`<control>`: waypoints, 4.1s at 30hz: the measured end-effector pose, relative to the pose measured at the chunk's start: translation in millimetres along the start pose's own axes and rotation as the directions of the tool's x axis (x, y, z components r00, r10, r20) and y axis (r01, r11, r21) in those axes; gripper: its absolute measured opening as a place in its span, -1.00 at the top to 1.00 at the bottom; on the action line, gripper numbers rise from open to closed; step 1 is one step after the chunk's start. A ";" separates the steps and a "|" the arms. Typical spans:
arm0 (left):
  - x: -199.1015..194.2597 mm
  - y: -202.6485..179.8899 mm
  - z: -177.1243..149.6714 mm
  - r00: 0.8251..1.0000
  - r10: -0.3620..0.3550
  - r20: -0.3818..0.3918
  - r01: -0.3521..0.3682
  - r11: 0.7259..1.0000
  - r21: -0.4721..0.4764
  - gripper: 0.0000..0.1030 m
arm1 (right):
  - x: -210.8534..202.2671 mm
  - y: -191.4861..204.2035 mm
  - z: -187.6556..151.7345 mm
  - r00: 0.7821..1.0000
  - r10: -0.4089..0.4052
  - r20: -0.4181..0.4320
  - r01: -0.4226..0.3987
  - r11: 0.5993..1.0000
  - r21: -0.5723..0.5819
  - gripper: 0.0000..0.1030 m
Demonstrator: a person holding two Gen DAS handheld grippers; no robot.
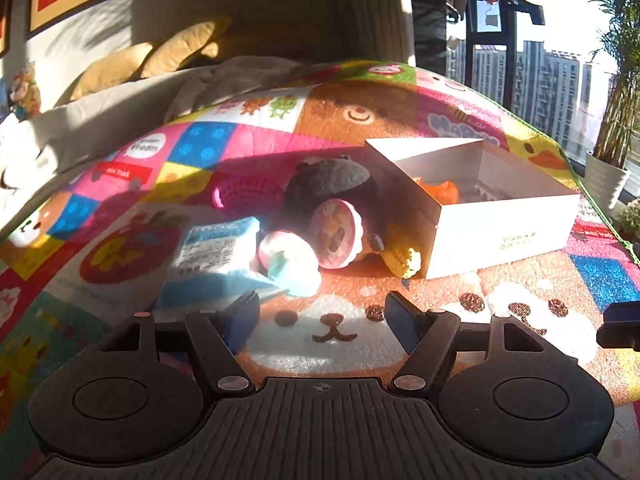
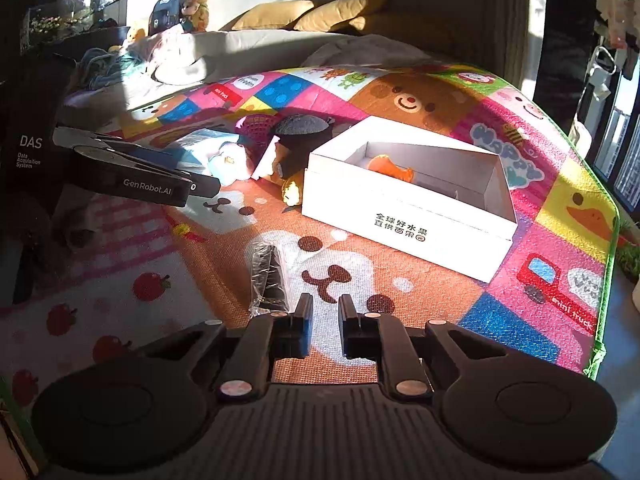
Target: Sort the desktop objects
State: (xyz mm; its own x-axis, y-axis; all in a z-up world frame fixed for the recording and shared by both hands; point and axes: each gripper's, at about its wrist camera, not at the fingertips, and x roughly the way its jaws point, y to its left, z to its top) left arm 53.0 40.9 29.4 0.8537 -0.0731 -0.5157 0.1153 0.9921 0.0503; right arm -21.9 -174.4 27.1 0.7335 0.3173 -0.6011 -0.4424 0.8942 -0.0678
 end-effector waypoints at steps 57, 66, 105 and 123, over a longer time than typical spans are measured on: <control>-26.1 -32.1 -36.4 0.979 -0.166 -0.116 0.164 0.986 -0.025 -0.46 | 3.2 -2.9 -15.3 0.997 -0.081 -0.020 0.079 0.993 -0.088 0.51; -26.8 -32.7 -41.0 0.986 -0.125 -0.112 0.121 0.992 -0.045 -0.90 | 10.9 -25.3 -11.6 0.979 -0.205 -0.019 0.205 0.977 0.049 -0.02; -29.2 -35.4 -34.2 0.995 -0.062 -0.079 0.058 0.997 -0.052 -1.00 | -6.3 11.1 -44.2 0.995 -0.096 -0.035 0.099 0.990 0.100 -0.56; -23.4 -35.5 -26.6 0.995 -0.070 -0.078 0.069 0.998 -0.012 -1.00 | -1.1 6.5 -45.8 0.996 -0.045 -0.077 0.057 0.986 0.159 -0.92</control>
State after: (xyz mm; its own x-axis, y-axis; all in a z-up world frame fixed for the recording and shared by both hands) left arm 15.4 10.2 16.9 0.8016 -0.1342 -0.5827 0.1682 0.9857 0.0045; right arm -49.2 -183.3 -9.2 0.7107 0.2512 -0.6571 -0.3120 0.9497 0.0256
